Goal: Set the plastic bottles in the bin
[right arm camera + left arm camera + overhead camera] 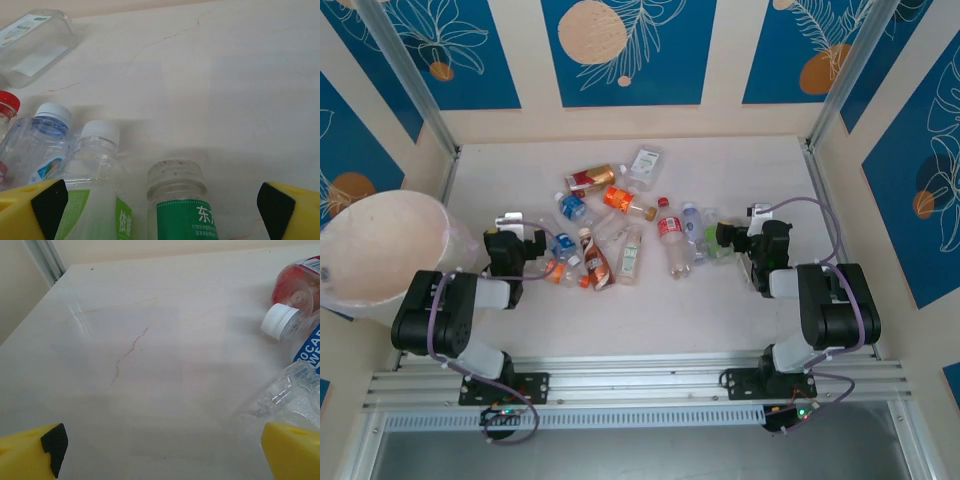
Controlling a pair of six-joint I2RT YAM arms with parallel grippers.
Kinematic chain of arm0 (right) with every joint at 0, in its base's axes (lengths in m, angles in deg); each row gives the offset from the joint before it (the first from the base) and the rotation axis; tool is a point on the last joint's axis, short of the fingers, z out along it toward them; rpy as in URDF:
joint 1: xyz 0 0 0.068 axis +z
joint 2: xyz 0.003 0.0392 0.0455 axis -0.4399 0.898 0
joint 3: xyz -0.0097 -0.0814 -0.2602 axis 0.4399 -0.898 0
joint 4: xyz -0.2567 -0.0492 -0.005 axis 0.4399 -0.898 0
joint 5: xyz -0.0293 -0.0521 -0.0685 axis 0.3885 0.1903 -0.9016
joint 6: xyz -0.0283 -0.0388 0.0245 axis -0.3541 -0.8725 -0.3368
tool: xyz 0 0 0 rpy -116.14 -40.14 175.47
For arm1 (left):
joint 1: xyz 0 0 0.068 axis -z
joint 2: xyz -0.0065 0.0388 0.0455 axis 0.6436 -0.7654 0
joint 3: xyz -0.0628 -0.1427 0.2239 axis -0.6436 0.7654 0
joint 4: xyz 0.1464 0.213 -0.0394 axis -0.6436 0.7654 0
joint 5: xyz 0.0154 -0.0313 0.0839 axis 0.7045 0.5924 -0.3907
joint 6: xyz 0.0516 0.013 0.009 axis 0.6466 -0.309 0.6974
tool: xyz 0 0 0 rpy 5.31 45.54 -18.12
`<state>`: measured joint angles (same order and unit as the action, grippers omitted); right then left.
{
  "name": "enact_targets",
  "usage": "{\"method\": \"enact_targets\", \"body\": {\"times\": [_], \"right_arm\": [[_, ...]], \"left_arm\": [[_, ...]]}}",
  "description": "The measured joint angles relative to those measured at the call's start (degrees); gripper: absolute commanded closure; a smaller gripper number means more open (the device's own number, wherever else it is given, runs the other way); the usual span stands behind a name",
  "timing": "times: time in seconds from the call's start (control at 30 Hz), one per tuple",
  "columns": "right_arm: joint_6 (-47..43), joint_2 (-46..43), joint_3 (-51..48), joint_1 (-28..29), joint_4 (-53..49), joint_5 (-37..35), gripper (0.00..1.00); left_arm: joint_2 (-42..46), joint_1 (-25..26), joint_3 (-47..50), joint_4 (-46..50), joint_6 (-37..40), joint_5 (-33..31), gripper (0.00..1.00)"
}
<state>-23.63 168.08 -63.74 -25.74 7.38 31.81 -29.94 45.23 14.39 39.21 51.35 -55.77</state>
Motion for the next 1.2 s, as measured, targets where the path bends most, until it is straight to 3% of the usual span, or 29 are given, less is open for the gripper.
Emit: {"method": "enact_targets", "body": {"times": [0.93, 1.07, 1.2], "right_arm": [[0.00, -0.04, 0.04, -0.76, -0.33, 3.50, 0.01], [0.02, -2.45, 0.31, -1.29, -3.65, 4.35, 0.01], [0.52, -8.83, 1.38, -1.51, -9.18, 4.24, 0.01]], "left_arm": [[0.15, 0.00, 0.00, 0.20, 0.57, 0.90, 0.00], [4.33, 0.00, -0.09, 4.74, 0.85, 1.55, 0.00], [12.92, 0.00, -3.17, 15.78, -0.83, 2.23, 0.00]]}}
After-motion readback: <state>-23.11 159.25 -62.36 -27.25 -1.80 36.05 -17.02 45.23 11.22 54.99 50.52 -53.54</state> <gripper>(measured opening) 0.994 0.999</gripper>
